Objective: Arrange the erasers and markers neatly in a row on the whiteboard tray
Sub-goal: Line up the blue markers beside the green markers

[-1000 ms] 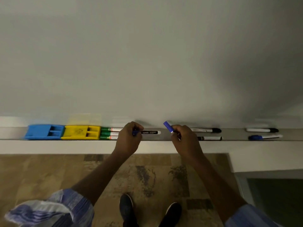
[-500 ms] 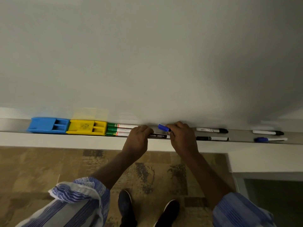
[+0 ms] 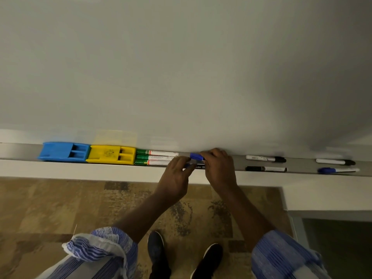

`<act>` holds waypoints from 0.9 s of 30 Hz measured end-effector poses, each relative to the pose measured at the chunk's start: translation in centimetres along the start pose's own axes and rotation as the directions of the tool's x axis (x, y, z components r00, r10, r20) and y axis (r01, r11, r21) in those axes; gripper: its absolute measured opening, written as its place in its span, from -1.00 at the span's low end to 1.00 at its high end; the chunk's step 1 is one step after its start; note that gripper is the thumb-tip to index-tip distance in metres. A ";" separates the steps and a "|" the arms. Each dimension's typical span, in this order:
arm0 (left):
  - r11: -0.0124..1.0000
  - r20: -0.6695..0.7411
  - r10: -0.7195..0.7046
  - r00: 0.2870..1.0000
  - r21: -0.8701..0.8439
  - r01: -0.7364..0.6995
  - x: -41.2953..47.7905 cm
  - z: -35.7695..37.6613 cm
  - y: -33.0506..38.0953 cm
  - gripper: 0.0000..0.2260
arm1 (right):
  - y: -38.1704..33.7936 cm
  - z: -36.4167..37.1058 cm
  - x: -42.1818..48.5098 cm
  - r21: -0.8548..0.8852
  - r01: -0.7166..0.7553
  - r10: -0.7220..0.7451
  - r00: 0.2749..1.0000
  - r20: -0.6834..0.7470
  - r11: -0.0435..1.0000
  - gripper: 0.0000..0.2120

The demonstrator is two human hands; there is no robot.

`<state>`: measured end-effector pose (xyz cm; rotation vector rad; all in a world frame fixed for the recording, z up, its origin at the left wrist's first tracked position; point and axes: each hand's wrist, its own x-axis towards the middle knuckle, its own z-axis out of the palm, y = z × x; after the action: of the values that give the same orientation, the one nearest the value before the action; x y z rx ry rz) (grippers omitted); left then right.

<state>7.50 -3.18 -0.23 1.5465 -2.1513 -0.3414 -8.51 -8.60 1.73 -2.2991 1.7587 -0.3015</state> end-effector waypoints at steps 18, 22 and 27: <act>0.975 0.131 -0.128 0.983 0.200 0.101 -1.8 0.6 -1.6 -0.50 | -0.9 -0.2 -1.5 0.185 -0.070 0.079 0.996 -0.039 0.980 -0.65; 0.973 0.137 -0.148 0.979 0.195 0.120 -1.8 0.6 -1.7 -0.46 | -0.2 -0.3 -2.5 0.198 -0.186 0.186 0.982 0.019 0.962 -0.58; 0.974 0.210 -0.122 0.970 0.213 0.076 -1.6 0.9 -1.6 -0.37 | -0.3 0.1 -3.1 0.204 -0.173 0.168 0.985 0.041 0.964 -0.59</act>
<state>8.77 -2.27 -2.07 1.8107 -2.3458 -0.3504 -9.00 -5.56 1.61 -1.9865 1.8066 -0.4037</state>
